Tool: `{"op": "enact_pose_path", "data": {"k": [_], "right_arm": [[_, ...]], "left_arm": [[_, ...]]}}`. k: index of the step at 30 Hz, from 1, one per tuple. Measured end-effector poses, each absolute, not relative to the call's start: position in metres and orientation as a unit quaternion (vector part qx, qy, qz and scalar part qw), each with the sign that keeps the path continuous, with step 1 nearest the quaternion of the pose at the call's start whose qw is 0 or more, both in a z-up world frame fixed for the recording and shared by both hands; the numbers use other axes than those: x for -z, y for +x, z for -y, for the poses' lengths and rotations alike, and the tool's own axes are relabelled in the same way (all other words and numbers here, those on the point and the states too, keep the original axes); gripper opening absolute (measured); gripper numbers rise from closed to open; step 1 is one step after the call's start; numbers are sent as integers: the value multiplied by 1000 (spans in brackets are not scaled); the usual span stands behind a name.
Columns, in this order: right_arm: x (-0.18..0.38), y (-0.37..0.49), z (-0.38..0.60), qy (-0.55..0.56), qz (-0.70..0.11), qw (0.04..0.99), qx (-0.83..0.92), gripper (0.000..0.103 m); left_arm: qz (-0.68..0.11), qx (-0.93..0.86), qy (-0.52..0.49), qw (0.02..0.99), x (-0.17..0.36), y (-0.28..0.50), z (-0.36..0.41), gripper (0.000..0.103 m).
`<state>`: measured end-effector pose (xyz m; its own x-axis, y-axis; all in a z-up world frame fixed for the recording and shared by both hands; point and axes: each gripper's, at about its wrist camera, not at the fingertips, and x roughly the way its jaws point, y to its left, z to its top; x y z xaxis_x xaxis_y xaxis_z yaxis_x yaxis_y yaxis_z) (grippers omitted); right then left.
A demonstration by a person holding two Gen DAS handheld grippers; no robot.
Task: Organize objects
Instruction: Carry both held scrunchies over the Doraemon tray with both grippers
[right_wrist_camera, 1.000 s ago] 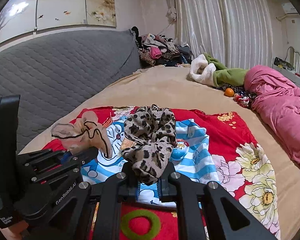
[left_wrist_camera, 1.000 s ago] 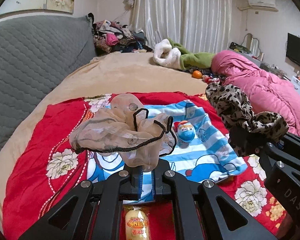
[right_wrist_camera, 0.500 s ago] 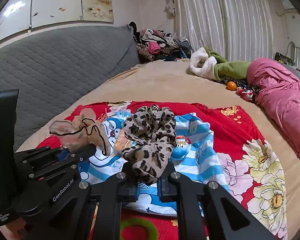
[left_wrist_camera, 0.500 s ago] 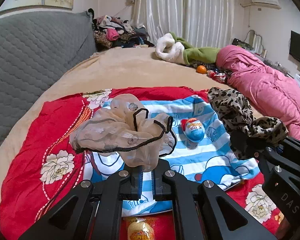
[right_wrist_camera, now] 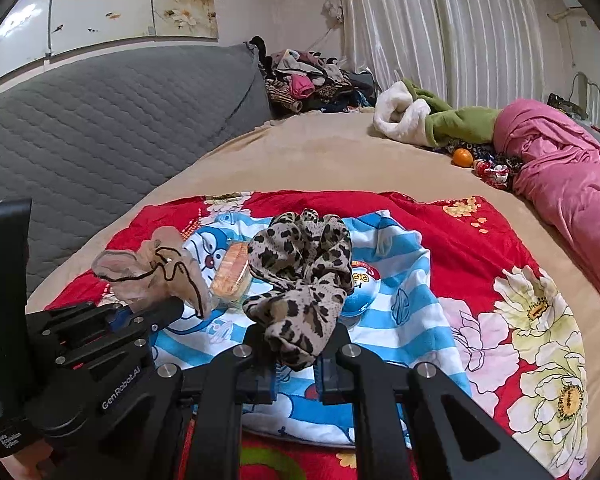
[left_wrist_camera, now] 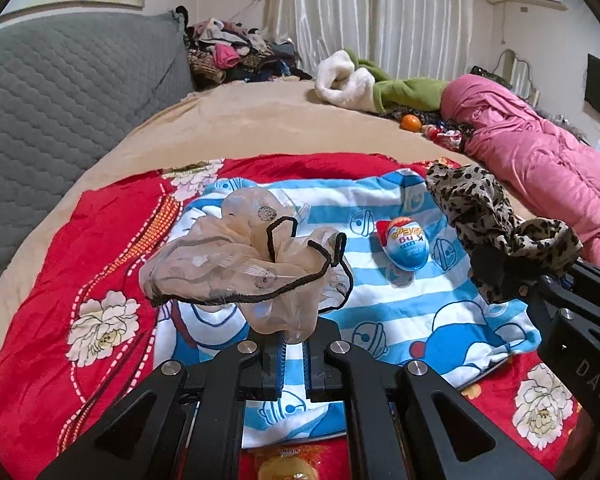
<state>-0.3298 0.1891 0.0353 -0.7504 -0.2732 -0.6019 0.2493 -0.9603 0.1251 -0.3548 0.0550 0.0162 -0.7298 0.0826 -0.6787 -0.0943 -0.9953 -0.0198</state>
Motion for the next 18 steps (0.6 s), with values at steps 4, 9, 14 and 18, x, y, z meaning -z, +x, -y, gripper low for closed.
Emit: {"op": "enact_pose_path", "data": {"k": [4,9,14,18], "right_arm": [[-30,-335,-191,328,21,138,934,12],[-23,-340,-193,334,23,135,933,13],[-13,-345,-195,344,24,128,930,13],[-5,-349,-195,351,22,125,928,13]], "left_arm": [[-10,-928,-370,45,-8,-360,-55,6],[-12,-925,-378,42,2,-366,-56,6],[-11,-923,-383,42,10,-371,-57,6],[-10,-921,-386,39,16,-375,-57,6]]}}
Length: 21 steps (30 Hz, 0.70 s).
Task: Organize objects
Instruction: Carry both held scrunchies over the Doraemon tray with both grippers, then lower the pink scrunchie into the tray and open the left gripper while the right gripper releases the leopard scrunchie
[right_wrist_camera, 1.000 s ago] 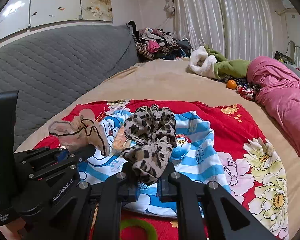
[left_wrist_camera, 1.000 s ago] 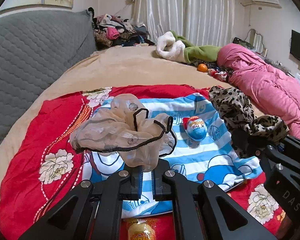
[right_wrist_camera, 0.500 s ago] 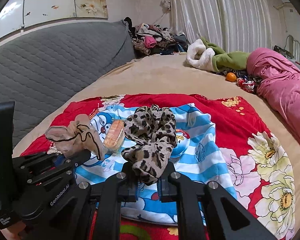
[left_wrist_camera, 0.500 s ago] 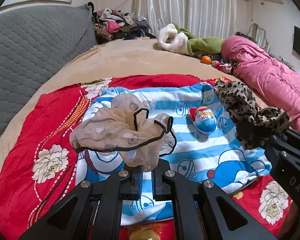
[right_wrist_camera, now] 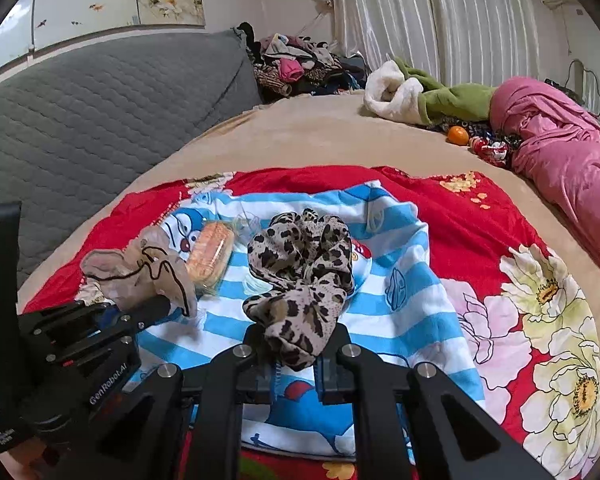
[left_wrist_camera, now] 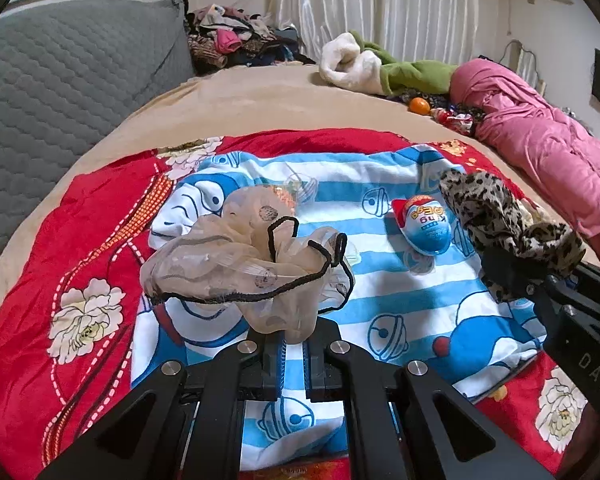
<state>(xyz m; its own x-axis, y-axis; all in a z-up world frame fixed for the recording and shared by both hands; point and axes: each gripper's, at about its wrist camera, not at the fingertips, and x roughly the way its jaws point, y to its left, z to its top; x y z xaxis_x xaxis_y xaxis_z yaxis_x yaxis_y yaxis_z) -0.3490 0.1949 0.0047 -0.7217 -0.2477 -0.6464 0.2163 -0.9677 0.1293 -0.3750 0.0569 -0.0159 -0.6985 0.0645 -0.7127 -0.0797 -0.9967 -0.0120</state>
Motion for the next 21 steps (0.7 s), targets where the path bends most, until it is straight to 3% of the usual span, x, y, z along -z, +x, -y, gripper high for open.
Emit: {"op": "enact_pose_path", "data": {"k": [21], "right_arm": [[43,-366,-194,412,16,113,904,13]], "left_arm": [[-13,-909,-414,39,51,-385,-58,6]]}}
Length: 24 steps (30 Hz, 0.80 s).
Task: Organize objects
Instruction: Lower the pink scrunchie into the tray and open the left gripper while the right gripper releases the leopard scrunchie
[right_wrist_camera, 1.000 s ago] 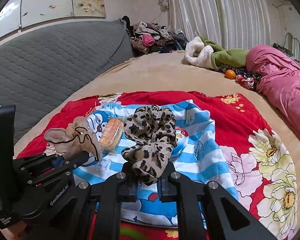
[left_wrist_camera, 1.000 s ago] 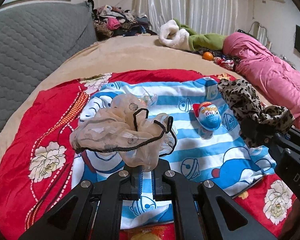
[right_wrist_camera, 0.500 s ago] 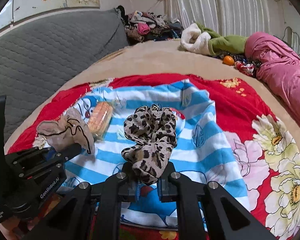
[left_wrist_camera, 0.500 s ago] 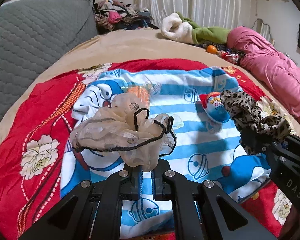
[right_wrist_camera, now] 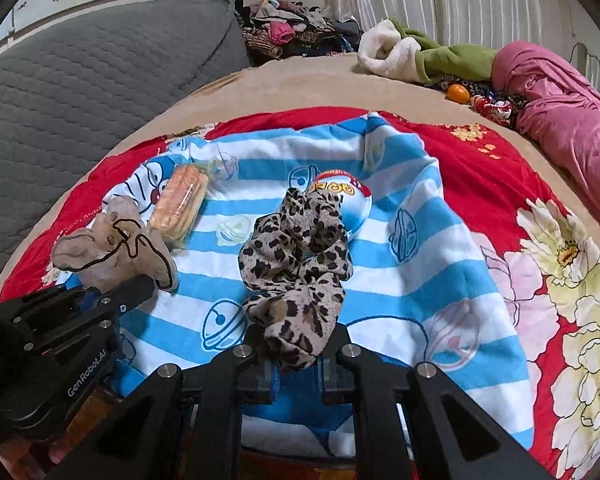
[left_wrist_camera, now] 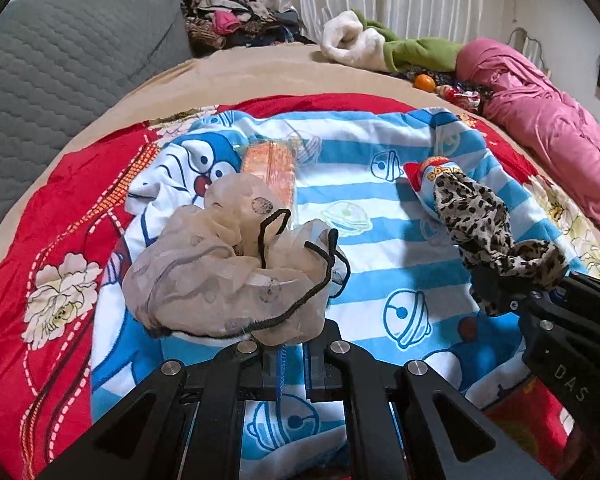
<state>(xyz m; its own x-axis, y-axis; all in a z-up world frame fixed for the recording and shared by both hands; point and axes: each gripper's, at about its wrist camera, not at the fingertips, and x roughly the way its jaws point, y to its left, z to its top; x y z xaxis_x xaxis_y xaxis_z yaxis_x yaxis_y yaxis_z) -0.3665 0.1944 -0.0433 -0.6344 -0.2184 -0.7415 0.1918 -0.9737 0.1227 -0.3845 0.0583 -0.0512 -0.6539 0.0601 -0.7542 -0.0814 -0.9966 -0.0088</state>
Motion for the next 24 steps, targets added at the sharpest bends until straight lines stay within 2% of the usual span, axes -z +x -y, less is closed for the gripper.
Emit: {"op": "enact_pose_path", "data": {"k": [13,24], "right_arm": [[59,-370,-193,441,15,113,890,13],[60,-370,-195,448,26,110,887,16]], "left_arm": [[-7,-897,-440,44,63,-386,-59,8],[4,-892,-451,36,64,-387,-55,19]]}}
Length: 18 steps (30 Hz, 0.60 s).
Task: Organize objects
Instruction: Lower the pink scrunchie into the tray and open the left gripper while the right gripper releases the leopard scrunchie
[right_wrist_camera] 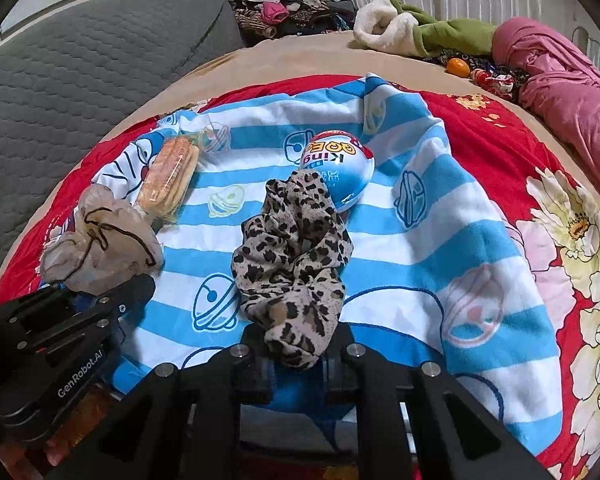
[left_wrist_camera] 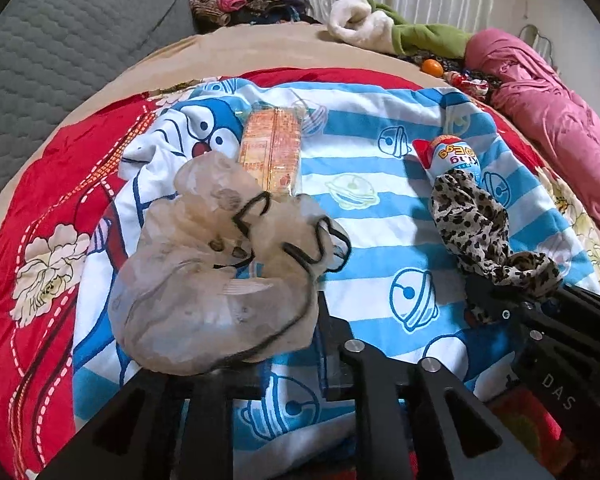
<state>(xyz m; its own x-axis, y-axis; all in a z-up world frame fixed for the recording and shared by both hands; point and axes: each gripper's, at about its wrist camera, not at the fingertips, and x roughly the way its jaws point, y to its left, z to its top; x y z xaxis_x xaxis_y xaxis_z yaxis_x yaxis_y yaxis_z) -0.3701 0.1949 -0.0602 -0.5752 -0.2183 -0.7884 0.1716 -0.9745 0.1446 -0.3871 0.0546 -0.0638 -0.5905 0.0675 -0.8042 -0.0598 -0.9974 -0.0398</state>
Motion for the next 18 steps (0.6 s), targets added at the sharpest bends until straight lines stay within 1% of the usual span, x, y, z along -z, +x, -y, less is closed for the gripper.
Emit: {"op": "enact_pose_path", "data": {"k": [6,8,10,11,13,18], "right_arm": [[58,-367,-196,450,31,111,886,19],[57,-366,-197,450,30,110,886,23],[56,-366,-196,452,28,109,885,27],[55,-365,-197,451,29,108,885,28],[54,-364,-197,451,29,109,885,29],[50,-361,-195,452,23,106,885,36]], "left_arm": [[4,-893,-449,35,59,-383,-55,24],[2,-894,-448,34,57,-382,-55,31],[-1,-894,-447,32,55,-381,-55,41],[-1,-895,-445,31,53,-379,-55,46],[0,-896,-443,31,51,-378,-54,51],[4,-892,-451,30,51,-376,-50,57]]}}
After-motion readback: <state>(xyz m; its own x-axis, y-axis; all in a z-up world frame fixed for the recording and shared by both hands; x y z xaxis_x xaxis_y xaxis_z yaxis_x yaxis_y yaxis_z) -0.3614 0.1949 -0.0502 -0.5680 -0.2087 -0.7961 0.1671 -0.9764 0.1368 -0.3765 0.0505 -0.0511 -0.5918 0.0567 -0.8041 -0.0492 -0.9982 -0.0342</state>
